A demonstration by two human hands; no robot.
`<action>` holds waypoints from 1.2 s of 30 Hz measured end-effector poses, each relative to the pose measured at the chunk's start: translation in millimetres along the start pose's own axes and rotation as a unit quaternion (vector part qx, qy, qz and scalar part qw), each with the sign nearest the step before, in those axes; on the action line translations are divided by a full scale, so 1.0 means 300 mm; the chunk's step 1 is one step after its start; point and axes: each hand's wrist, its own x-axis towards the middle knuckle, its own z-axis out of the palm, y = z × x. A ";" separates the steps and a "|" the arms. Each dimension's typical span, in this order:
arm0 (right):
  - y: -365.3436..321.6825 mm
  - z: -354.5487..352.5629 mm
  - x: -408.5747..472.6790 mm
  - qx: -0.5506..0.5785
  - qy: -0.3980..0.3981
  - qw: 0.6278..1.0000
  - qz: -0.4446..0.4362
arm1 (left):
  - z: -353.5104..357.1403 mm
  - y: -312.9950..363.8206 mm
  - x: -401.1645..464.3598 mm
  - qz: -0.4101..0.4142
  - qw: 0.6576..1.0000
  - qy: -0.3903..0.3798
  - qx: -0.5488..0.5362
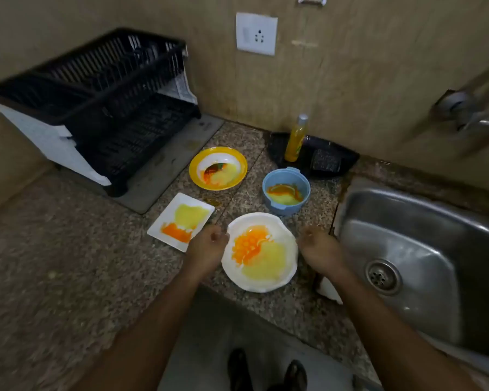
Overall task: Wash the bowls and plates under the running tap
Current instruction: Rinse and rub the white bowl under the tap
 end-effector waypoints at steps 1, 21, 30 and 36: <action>-0.002 0.008 0.004 -0.024 -0.024 0.999 0.007 | 0.013 -0.005 0.005 -0.006 0.999 -0.015 0.035; 0.189 -0.206 -0.059 0.076 -0.005 0.997 0.031 | 0.271 0.189 0.000 0.031 0.994 -0.107 -0.019; 0.461 -0.613 -0.006 0.160 0.058 0.984 0.060 | 0.659 0.584 0.040 0.093 0.989 -0.108 -0.031; 0.573 -0.891 0.093 0.181 0.340 0.913 0.131 | 0.805 0.765 0.118 0.181 0.979 -0.096 0.000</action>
